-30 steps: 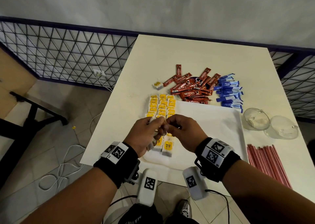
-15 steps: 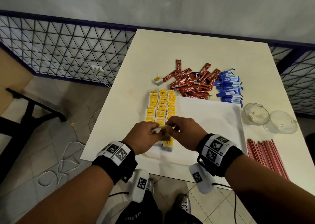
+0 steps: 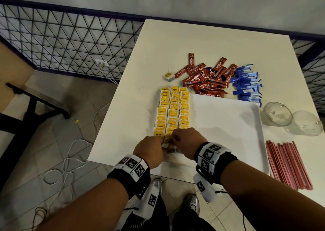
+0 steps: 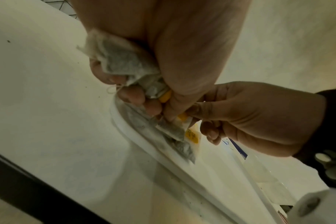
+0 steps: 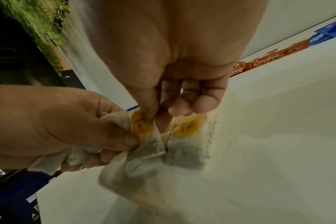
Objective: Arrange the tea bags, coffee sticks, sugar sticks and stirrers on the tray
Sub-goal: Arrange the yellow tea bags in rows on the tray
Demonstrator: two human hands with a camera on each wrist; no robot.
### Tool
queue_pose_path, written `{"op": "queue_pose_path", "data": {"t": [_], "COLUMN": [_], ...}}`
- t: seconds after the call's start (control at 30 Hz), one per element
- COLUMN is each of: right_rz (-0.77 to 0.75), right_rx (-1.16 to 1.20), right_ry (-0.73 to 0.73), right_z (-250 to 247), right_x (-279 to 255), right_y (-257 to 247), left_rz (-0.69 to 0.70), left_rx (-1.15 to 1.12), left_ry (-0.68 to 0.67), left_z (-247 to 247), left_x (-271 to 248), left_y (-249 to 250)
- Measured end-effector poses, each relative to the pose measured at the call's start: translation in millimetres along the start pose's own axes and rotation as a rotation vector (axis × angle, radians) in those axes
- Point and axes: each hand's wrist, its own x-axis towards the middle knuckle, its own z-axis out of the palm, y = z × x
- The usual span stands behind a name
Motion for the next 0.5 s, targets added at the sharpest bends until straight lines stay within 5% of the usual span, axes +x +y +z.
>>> {"op": "queue_pose_path", "data": {"t": [0.2, 0.3, 0.5], "right_rz": [0.092, 0.118, 0.104], "right_rx": [-0.046, -0.125, -0.11], "right_ry": [0.022, 0.012, 0.053], "right_z": [3.5, 2.9, 1.6], "right_x": [5.5, 6.1, 4.0], "right_y": [-1.1, -2.7, 3.4], "left_rz": [0.123, 0.272, 0.257], "left_rx": [0.161, 0.234, 0.376], "left_ry": [0.144, 0.092, 0.004], "left_z": [-3.3, -6.7, -8.1], "left_x": [-10.7, -12.6, -6.4], "left_y": [3.9, 7.5, 8.9]}}
